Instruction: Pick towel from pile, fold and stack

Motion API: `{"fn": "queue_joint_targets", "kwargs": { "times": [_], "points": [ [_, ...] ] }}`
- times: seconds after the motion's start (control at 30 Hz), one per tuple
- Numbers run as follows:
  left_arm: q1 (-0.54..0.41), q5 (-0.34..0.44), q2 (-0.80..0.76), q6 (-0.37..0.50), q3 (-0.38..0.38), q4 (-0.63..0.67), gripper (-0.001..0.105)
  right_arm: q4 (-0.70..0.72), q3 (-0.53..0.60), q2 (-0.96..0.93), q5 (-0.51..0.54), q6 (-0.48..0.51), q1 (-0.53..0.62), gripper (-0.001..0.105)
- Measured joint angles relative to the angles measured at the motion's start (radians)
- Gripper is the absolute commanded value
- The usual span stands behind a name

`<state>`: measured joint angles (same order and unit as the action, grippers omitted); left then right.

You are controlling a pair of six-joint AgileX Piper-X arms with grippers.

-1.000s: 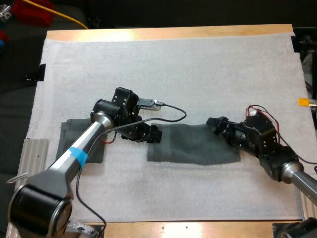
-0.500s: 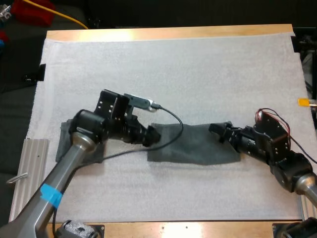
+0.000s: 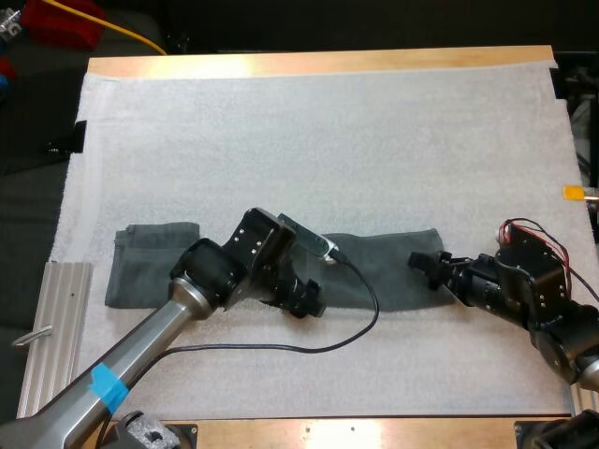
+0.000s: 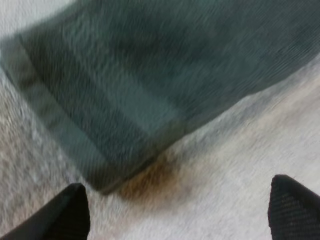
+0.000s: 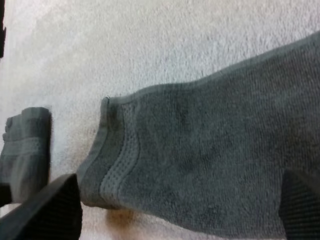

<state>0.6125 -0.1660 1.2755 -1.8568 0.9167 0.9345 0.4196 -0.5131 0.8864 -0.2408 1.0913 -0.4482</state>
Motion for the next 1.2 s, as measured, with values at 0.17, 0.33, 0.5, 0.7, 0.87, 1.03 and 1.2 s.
{"fn": "queue_joint_targets", "kwargs": {
  "times": [0.17, 0.33, 0.5, 0.7, 0.87, 1.03, 1.2],
  "points": [
    [0.0, -0.015, 0.075, 0.002, -0.024, -0.016, 0.07, 0.033, 0.0, 0.0, -0.002, 0.0, 0.0, 0.078],
    [0.0, -0.11, 0.147, -0.002, -0.024, -0.075, 0.07, 0.033, 0.0, 0.0, -0.017, 0.0, 0.0, 0.078],
    [0.0, -0.116, 0.198, -0.007, -0.024, -0.075, 0.07, 0.033, 0.0, 0.0, -0.025, 0.0, 0.0, 0.078],
    [0.0, -0.116, 0.255, -0.013, -0.024, -0.075, 0.07, 0.033, 0.0, 0.0, -0.028, 0.0, 0.0, 0.078],
    [0.0, -0.148, 0.277, -0.016, -0.024, -0.074, 0.07, 0.033, 0.0, 0.0, -0.038, 0.0, 0.0, 0.078],
    [0.0, -0.165, 0.278, -0.016, -0.024, -0.074, 0.07, 0.033, 0.0, 0.0, -0.047, 0.0, 0.0, 0.078],
    [0.0, -0.167, 0.277, -0.017, -0.024, -0.04, 0.07, 0.033, 0.0, 0.0, -0.062, 0.0, 0.0, 0.078]
  ]
}}
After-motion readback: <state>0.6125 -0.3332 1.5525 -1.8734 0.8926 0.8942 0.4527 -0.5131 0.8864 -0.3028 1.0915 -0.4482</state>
